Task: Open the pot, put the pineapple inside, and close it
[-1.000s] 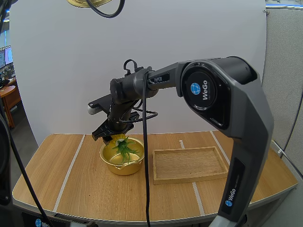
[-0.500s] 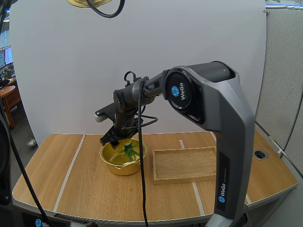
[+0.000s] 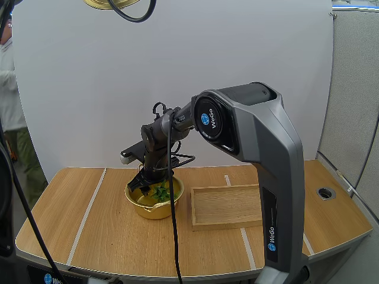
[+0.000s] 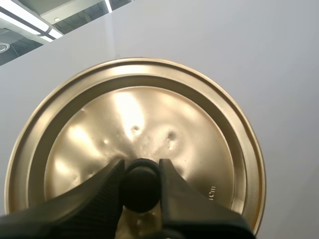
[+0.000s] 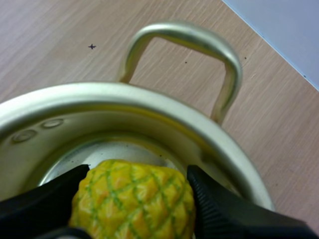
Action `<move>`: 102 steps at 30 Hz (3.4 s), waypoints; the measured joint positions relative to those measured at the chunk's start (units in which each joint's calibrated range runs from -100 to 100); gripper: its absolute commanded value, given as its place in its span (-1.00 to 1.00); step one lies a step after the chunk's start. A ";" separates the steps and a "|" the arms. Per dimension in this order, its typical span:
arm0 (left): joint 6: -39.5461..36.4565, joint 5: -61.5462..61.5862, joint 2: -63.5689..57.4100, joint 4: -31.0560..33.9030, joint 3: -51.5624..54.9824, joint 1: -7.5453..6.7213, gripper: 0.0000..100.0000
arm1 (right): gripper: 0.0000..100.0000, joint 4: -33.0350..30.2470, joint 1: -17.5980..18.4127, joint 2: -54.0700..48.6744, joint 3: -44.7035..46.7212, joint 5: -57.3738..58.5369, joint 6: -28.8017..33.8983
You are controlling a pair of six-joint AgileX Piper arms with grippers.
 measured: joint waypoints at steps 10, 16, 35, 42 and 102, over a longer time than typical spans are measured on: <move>0.00 0.00 0.00 0.00 0.00 0.00 -1.00 | 1.00 0.70 0.00 0.16 0.00 -0.86 0.00; 0.00 0.00 0.00 0.00 0.00 0.00 -1.00 | 1.00 1.73 0.00 -2.02 -0.48 -0.16 -0.09; 0.00 0.00 0.00 0.00 0.00 0.00 -1.00 | 1.00 7.01 0.00 -17.73 -5.80 19.05 -0.09; 0.00 0.00 0.00 0.00 0.00 0.00 -1.00 | 1.00 7.79 0.00 -25.08 -5.80 28.13 -0.09; 0.00 -0.17 0.00 0.00 0.00 0.00 -1.00 | -0.89 5.59 -3.57 -98.75 47.80 37.82 -0.28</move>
